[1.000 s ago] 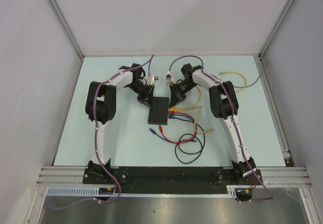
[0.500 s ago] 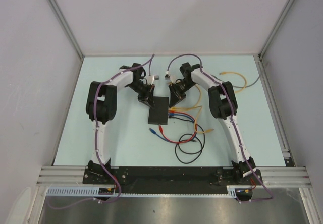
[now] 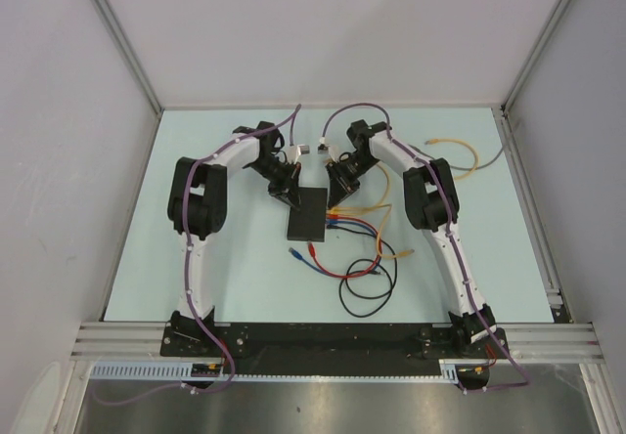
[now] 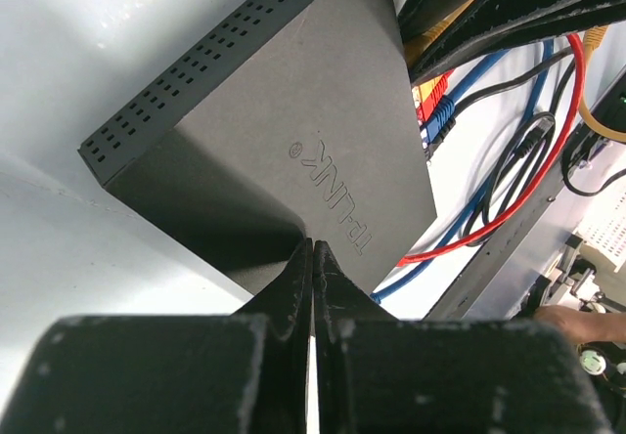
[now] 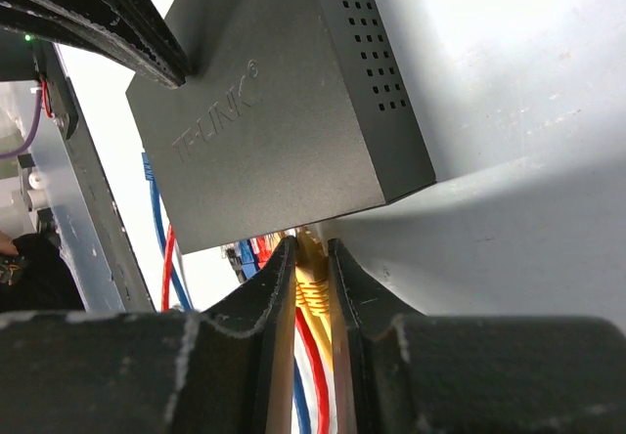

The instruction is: Pull the plug from the switch port

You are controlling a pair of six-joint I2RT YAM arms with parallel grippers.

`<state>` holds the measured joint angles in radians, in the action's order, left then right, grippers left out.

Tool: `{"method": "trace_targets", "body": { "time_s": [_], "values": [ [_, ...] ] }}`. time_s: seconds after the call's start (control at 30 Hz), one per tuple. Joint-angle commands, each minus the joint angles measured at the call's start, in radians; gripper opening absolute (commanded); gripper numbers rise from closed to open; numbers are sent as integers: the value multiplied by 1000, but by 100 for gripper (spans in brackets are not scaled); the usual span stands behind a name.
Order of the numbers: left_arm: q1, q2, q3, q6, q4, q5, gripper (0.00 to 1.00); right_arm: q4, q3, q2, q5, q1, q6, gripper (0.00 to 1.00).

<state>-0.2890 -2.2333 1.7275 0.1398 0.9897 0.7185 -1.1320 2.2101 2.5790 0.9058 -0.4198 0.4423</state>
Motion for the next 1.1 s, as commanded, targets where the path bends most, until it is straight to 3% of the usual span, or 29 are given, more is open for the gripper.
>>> {"method": "trace_targets", "body": {
  "time_s": [0.0,0.13,0.67,1.07],
  "values": [
    [-7,-8,32,15,-5,-5,0,18,-41,27,-128,3,50,1],
    [-9,-9,37,15,-6,-7,0,2,-56,30,-122,-1,50,0],
    [-21,-17,76,23,-3,-8,0,-153,143,12,-79,79,157,0],
    [-19,-29,122,27,3,-14,0,-161,244,-281,-53,159,220,0]
  ]
}}
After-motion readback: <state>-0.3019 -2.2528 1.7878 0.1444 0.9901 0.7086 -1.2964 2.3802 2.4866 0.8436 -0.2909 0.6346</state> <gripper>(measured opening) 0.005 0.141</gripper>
